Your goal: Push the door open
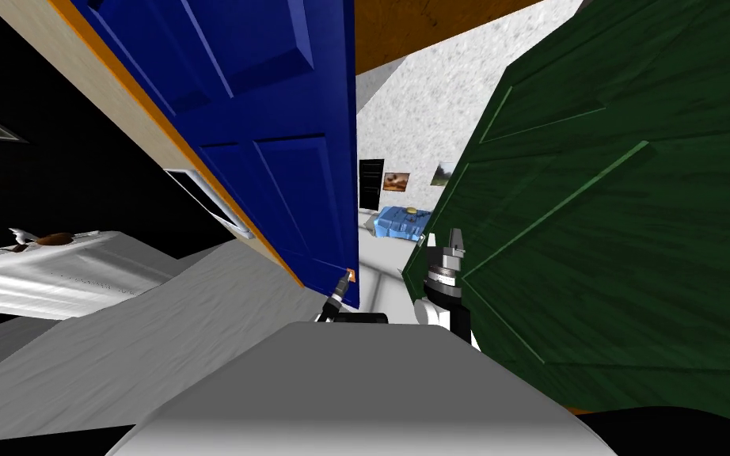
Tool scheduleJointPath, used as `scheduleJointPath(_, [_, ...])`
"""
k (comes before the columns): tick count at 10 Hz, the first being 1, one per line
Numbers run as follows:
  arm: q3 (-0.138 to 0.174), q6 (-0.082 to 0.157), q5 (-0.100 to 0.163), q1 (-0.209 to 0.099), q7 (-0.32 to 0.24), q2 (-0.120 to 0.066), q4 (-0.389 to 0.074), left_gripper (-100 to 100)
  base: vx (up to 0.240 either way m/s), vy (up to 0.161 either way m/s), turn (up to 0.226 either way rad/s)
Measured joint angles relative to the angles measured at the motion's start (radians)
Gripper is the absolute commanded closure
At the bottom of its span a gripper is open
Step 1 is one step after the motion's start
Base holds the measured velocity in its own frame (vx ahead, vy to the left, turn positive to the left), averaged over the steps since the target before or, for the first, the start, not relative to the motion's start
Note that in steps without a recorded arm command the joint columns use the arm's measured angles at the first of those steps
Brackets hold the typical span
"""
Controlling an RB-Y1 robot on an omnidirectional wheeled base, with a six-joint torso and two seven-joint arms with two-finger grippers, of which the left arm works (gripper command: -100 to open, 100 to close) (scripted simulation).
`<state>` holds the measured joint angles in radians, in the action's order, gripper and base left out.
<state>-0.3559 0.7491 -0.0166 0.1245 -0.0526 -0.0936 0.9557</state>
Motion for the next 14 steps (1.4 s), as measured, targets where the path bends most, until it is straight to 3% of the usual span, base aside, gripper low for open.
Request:
scheduleJointPath(3, [0.035,-0.005,0.012,-0.014,0.014,0.007,-0.010,100,0.151,-0.104,0.055])
scheduleJointPath(5, [0.066,0.011,0.023,-0.039,0.019,0.008,-0.048,100,0.169,-0.097,0.098])
scheduleJointPath(6, [0.087,0.016,0.031,-0.045,0.023,0.003,-0.057,-100,-0.047,-0.064,0.069])
scheduleJointPath(14, [0.075,-0.014,0.033,-0.029,0.015,0.014,-0.012,-100,-0.199,-0.003,0.028])
